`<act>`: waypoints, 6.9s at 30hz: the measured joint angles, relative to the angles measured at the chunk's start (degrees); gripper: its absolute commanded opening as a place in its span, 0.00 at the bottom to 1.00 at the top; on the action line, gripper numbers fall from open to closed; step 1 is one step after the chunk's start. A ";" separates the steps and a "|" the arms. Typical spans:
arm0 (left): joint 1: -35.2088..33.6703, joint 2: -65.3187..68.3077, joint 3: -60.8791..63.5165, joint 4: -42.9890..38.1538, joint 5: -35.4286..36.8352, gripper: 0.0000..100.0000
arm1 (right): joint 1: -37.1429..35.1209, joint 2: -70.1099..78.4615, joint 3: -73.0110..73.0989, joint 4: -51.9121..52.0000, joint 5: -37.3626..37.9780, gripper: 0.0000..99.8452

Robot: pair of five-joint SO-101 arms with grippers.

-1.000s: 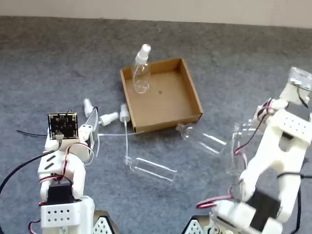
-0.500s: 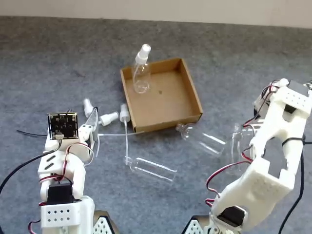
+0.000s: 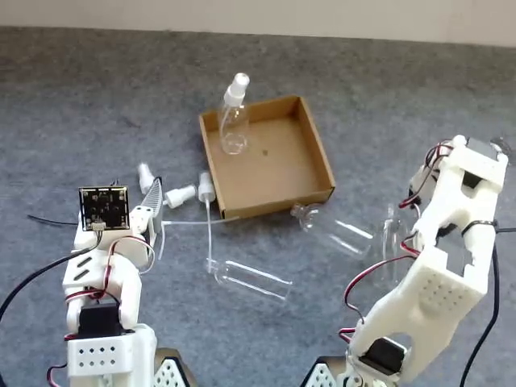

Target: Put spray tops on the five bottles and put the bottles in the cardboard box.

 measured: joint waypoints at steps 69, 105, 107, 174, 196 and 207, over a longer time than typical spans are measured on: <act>0.09 -0.09 0.70 0.00 0.00 0.22 | 4.31 5.80 -18.81 13.36 68.84 0.30; 0.09 -0.09 0.70 0.00 0.00 0.22 | 5.36 9.14 -17.67 13.36 75.78 0.24; 0.09 -0.09 0.70 0.00 0.00 0.22 | 5.36 9.14 -17.67 13.36 75.78 0.24; 0.62 -0.09 -2.64 8.00 -3.87 0.22 | -0.62 5.54 -45.27 26.20 37.80 0.00; 3.08 -0.09 -8.18 17.14 -7.03 0.22 | 2.46 -20.13 -16.70 26.20 61.19 0.01; 3.08 -0.09 -8.18 17.14 -7.03 0.22 | 18.11 -20.40 11.34 14.51 89.85 0.01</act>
